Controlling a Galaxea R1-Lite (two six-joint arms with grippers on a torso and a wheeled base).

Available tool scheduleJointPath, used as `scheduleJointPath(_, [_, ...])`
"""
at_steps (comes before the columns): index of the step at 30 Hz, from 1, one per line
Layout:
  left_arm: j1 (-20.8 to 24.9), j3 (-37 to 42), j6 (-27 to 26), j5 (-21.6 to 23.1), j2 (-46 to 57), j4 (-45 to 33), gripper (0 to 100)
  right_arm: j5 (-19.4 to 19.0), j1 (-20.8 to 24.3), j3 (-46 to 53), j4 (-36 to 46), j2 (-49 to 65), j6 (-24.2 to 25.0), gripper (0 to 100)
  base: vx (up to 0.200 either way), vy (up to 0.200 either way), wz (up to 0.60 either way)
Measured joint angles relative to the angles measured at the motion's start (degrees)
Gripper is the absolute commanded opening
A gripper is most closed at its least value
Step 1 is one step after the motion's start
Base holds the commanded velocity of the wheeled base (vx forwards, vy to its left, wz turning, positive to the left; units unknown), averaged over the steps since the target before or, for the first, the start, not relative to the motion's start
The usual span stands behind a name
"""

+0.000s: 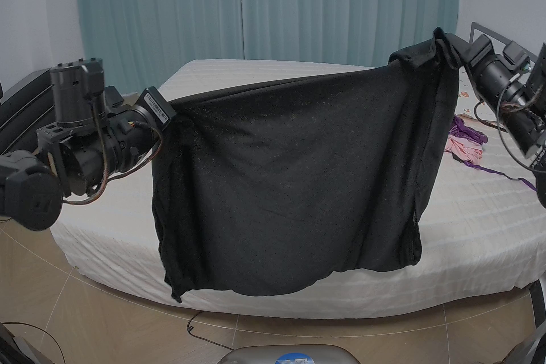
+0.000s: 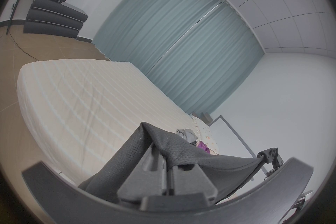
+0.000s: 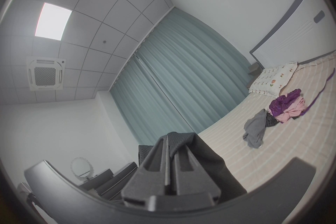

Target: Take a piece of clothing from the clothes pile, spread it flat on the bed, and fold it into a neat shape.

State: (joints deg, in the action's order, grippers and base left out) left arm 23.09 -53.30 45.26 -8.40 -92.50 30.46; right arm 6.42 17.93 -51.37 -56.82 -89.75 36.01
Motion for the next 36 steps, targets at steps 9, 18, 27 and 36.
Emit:
scheduleJointPath(9, [-3.33,-8.36,-3.15,0.26,-11.06,0.11,0,-0.07,-1.12,-6.12,-6.53,-13.78,-5.77,0,0.2,0.0,0.0])
scheduleJointPath(18, [-4.18,-14.23,-6.4,0.38,-21.11,0.27,0,-0.02,-1.38,-12.79,-8.9,-24.7,-7.85,0,0.089,0.0,0.0])
scheduleJointPath(27, [-4.27,-15.19,-4.53,0.2,-30.98,3.34,0,-0.05,-1.37,-17.34,-10.18,-35.04,-10.23,0,0.0,0.0,0.0])
scheduleJointPath(36, [-4.27,-18.36,-2.51,0.02,-40.5,5.66,100,0.3,-1.26,-18.44,-13.39,-44.81,-10.37,0,0.0,0.0,0.0])
